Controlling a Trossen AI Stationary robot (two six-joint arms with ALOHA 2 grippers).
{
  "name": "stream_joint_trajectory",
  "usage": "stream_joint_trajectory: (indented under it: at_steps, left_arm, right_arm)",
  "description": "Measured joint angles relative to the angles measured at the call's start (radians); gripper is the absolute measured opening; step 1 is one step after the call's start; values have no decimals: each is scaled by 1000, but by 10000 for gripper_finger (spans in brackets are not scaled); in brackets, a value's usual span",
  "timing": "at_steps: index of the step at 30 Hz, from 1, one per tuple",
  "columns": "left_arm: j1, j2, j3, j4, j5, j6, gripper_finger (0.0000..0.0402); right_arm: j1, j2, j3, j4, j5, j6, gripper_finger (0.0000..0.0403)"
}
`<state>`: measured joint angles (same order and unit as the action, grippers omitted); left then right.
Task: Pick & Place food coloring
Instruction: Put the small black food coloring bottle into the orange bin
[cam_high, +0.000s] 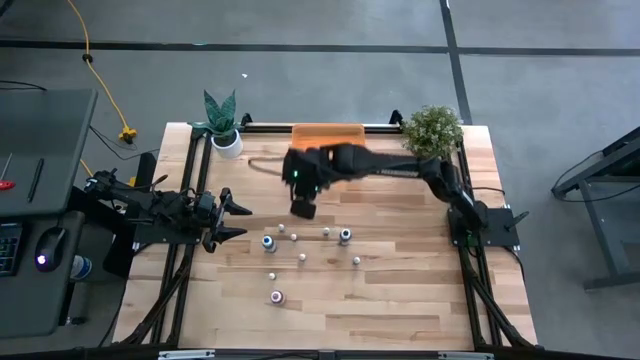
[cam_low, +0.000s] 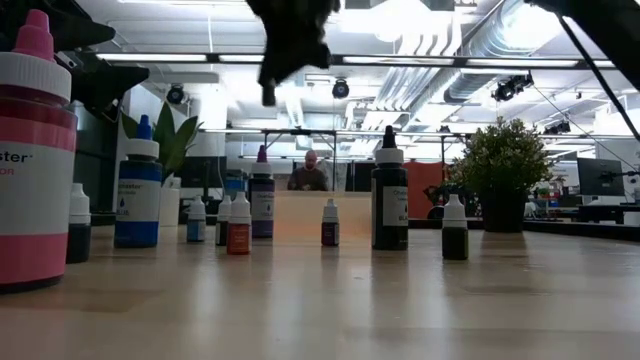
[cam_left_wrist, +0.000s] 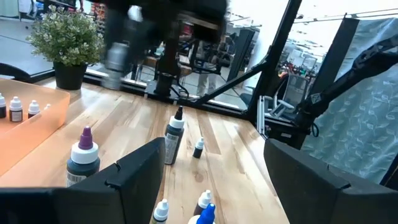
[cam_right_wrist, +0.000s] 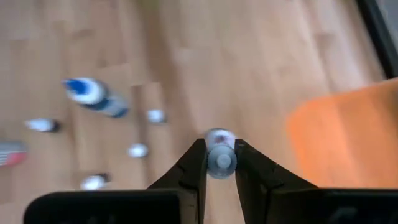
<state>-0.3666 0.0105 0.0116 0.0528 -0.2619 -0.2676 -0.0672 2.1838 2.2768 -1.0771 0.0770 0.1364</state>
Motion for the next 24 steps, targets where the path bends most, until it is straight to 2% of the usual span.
stream_joint_trajectory:
  at_steps: [12,17,24]
  left_arm:
    - [0,0,0,0,0,0,271]
    - [0,0,0,0,0,0,271]
    - [0,0,0,0,0,0,271]
  right_arm:
    - [-255,12,-6,-28,-9,-77,54]
    - [-329,14,-118,22,-45,-72,54]
    - [-409,14,-333,205,-135,-13,58]
